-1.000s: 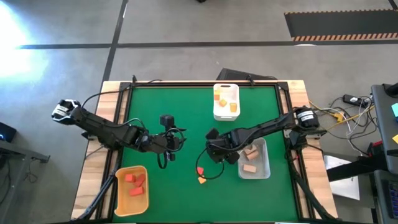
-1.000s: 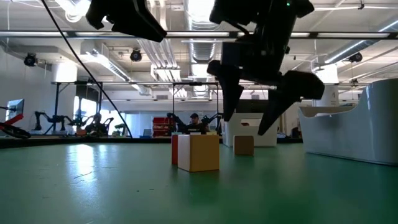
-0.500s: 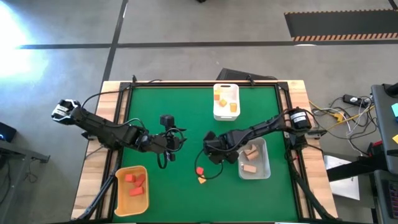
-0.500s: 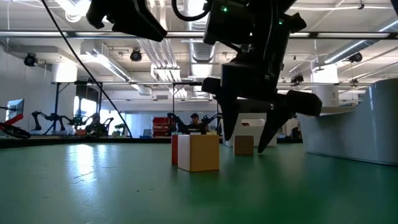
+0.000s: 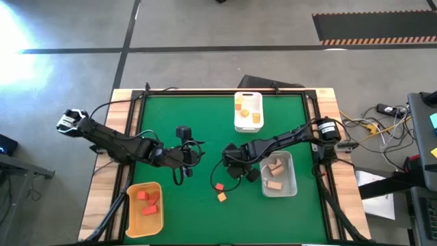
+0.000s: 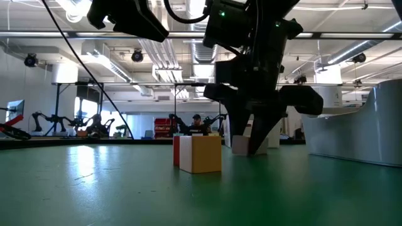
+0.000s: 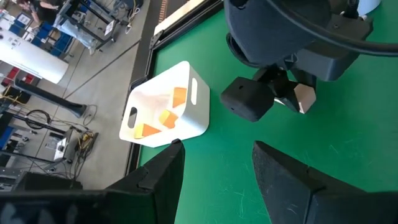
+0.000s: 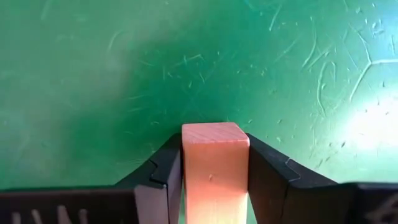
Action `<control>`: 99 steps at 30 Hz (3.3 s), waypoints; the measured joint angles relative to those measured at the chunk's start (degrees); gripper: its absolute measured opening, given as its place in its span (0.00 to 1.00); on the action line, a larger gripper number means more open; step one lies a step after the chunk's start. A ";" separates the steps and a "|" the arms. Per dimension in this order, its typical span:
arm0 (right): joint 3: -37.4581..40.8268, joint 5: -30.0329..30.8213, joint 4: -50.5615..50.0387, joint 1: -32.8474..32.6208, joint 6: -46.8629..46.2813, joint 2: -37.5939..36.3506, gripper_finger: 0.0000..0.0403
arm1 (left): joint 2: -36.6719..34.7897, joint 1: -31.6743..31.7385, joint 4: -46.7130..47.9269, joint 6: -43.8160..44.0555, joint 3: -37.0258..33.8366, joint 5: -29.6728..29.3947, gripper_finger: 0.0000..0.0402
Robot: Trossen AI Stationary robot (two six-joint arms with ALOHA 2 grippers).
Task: Sort & place blocks by color
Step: Put the brown block into the gray bin, then put the orange block into the yellow bin
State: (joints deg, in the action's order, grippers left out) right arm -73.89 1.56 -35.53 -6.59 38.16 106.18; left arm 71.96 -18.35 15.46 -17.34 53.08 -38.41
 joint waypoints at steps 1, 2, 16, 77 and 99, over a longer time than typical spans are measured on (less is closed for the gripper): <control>0.02 0.22 -0.14 0.00 -1.23 -0.30 0.30 | 0.00 0.00 0.00 0.02 0.00 -0.02 0.43; 0.04 0.37 -0.40 0.00 -2.51 -0.81 0.30 | 0.00 0.00 0.00 0.02 0.00 0.00 0.43; -5.36 2.50 -10.42 -2.53 -34.66 -14.58 0.30 | 0.00 0.00 0.00 0.44 -0.04 0.00 0.43; 19.16 19.77 14.31 -16.28 -44.86 -30.20 0.54 | 2.88 -0.26 -6.37 5.69 -0.04 4.33 0.43; 28.22 19.00 39.00 -16.41 -31.53 -33.99 0.53 | 29.51 -1.64 -19.72 17.03 0.90 31.98 0.43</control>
State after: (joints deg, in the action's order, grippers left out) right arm -45.67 20.56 3.46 -23.00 6.63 72.18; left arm 101.48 -19.99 -4.25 -0.32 53.98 -6.43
